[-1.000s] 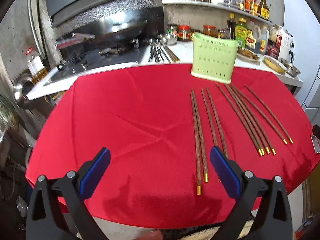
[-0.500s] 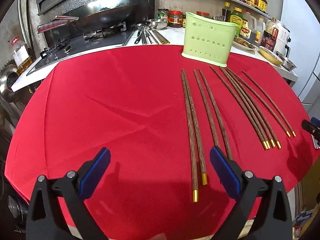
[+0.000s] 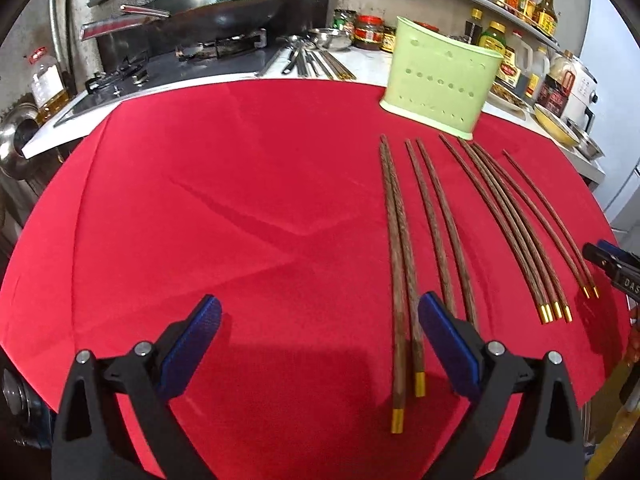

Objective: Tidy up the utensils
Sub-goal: 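Lower the left tool onto one chopstick while the right tool closes on another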

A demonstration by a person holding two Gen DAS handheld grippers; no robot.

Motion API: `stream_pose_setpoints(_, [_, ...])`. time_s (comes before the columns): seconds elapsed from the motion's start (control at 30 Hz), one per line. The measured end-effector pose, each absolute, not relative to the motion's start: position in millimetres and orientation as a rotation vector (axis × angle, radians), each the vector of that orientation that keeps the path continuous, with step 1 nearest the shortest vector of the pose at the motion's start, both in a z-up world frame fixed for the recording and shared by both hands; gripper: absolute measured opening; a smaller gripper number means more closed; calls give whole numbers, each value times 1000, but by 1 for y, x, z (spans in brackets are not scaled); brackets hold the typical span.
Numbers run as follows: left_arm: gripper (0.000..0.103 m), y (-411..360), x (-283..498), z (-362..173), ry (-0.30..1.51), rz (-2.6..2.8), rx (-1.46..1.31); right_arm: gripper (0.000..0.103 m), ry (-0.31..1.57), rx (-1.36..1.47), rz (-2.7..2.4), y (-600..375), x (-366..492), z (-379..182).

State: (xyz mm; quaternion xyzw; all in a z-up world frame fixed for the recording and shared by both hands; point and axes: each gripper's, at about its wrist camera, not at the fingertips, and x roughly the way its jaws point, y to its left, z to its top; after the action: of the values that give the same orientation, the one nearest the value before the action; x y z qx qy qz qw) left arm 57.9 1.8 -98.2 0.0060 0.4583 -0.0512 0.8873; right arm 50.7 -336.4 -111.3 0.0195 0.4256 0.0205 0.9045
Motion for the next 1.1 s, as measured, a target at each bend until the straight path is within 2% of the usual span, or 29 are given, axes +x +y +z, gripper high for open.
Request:
stream_pose_setpoints(0.13, [85, -7, 60, -105, 979, -107, 70, 53, 875, 34, 45, -336, 54, -111])
stream_pose_setpoints(0.2, [79, -10, 62, -108, 999, -115, 72, 48, 874, 42, 51, -335, 55, -112])
stream_pose_setpoints(0.4, [78, -18, 65, -114, 1043, -134, 103, 46, 872, 49, 50, -338, 56, -111])
stream_pose_setpoints(0.47, [80, -20, 63, -116, 1046, -134, 125, 45, 869, 50, 50, -338, 55, -111])
stream_pose_setpoints(0.53, [84, -18, 63, -118, 1047, -117, 112, 36, 867, 56, 50, -339, 54, -113])
stream_pose_setpoints(0.6, [95, -12, 63, -120, 1065, -90, 94, 26, 870, 58, 63, -339, 54, -115])
stream_pose_setpoints(0.67, [96, -11, 61, -121, 1051, -92, 101, 22, 877, 54, 76, -339, 53, -119])
stream_pose_setpoints(1.1, [97, -11, 57, -121, 1041, -91, 108, 20, 883, -16, 77, -330, 53, -128])
